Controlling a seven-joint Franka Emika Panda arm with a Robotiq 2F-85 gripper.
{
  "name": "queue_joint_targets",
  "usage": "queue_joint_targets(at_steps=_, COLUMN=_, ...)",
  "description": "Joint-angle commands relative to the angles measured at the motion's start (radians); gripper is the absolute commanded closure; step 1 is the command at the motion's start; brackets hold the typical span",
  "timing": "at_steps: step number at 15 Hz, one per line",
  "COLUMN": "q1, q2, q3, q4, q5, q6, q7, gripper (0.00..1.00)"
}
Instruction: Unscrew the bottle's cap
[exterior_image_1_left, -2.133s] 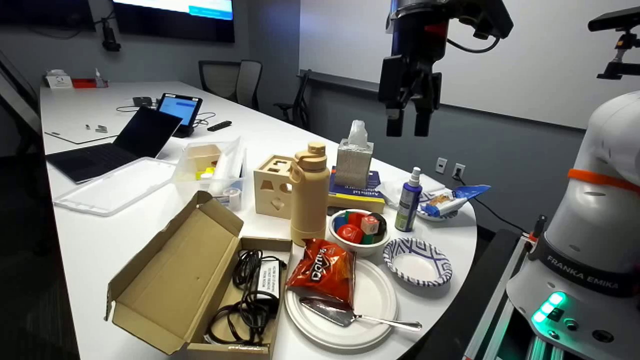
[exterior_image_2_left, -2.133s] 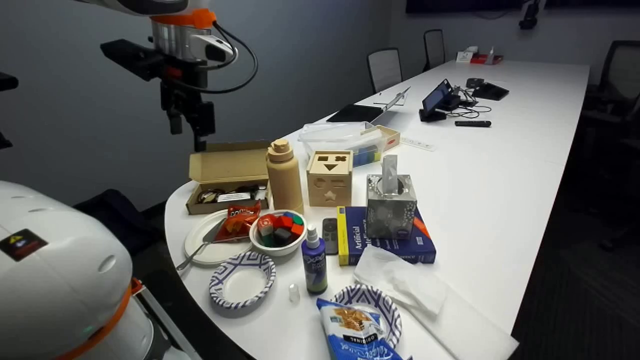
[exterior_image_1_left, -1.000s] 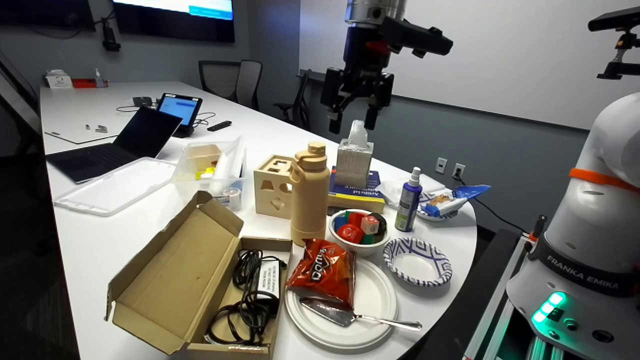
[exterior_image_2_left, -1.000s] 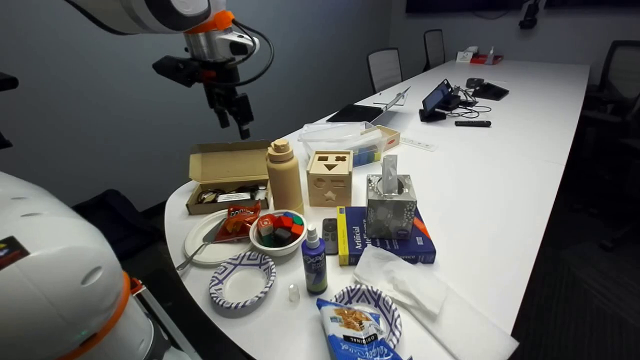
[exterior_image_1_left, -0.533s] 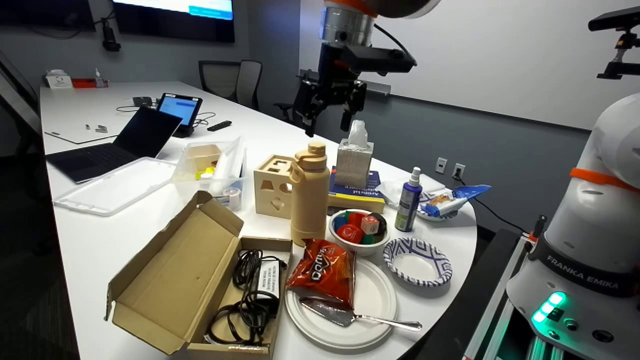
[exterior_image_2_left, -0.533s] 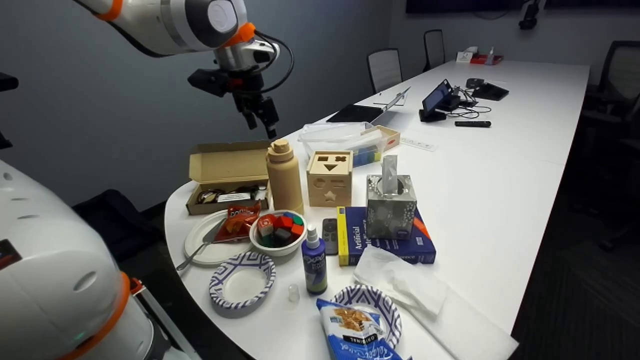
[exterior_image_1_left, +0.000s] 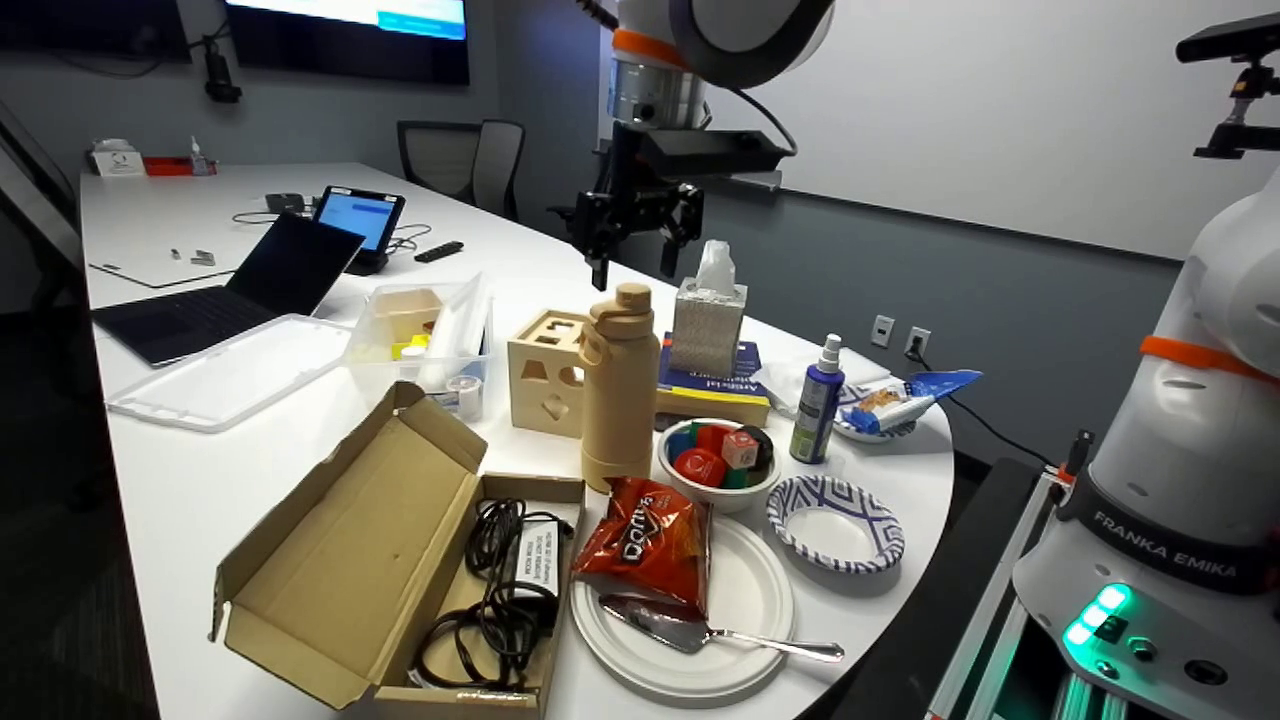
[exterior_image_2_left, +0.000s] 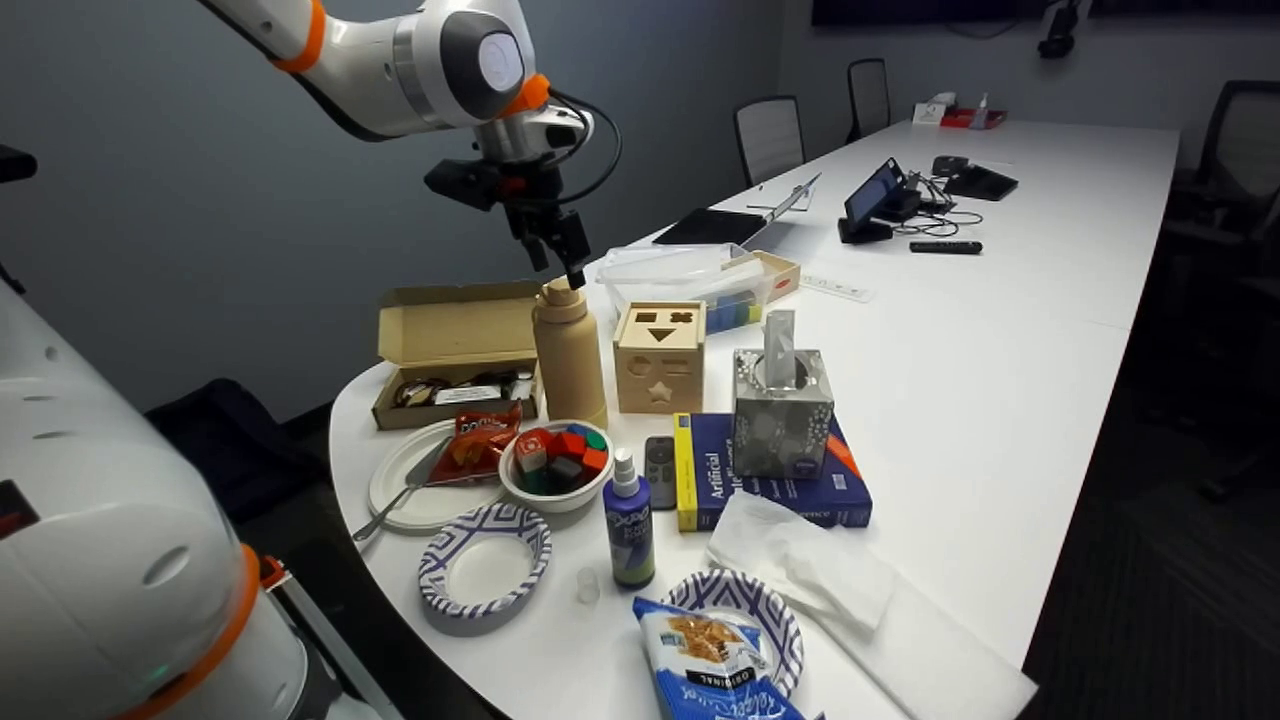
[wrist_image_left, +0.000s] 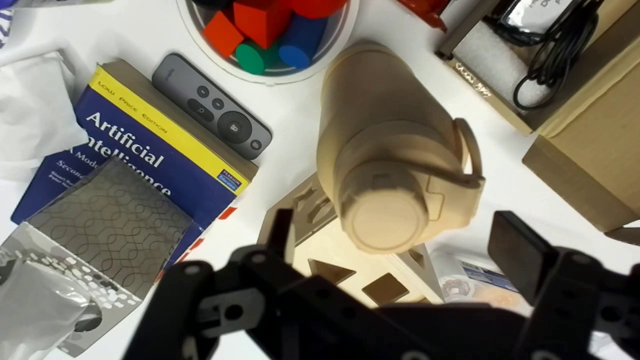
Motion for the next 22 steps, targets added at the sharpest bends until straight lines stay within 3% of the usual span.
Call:
queue_joint_targets(at_steps=1, q1=0.012, q2=0.060, q3=-0.028, q4=0.051, q5=-0.037, q6=0.003, q7=0.036, gripper=0.00)
queue_joint_targets(at_steps=2, q1=0.015, q2=0.068, q3=-0.034, q4=0.058, q5=-0.034, q6=0.001, q7=0.035, gripper=0.22)
queue_joint_targets(at_steps=4, q1=0.021, q2=0.078, q3=-0.044, q4=0.066, q5=-0.026, q6=0.001, q7=0.031, gripper=0.32)
queue_joint_targets(at_steps=11, q1=0.034, q2=0.058, q3=-0.058, q4=0.087, q5=-0.014, q6=-0.050, q7=0.053, gripper=0.90)
queue_joint_targets(at_steps=13, q1=0.035, q2=0.054, q3=-0.059, q4=0.097, q5=-0.011, q6=-0.077, q7=0.065, gripper=1.00)
queue_joint_targets(at_steps=15, q1=0.036, q2=0.058, q3=-0.061, q4=0.107, q5=-0.011, q6=-0.099, q7=0.074, gripper=1.00)
queue_joint_targets(at_steps=16, q1=0.037, q2=0.059, q3=-0.062, q4=0.111, q5=-0.013, q6=-0.106, q7=0.078, gripper=0.74)
queue_joint_targets(at_steps=17, q1=0.037, q2=0.061, q3=-0.062, q4=0.115, q5=-0.014, q6=-0.114, q7=0.083, gripper=0.74)
queue_joint_targets(at_steps=22, q1=0.040, q2=0.062, q3=-0.065, q4=0.129, q5=-0.017, q6=-0.125, q7=0.095, gripper=0.38)
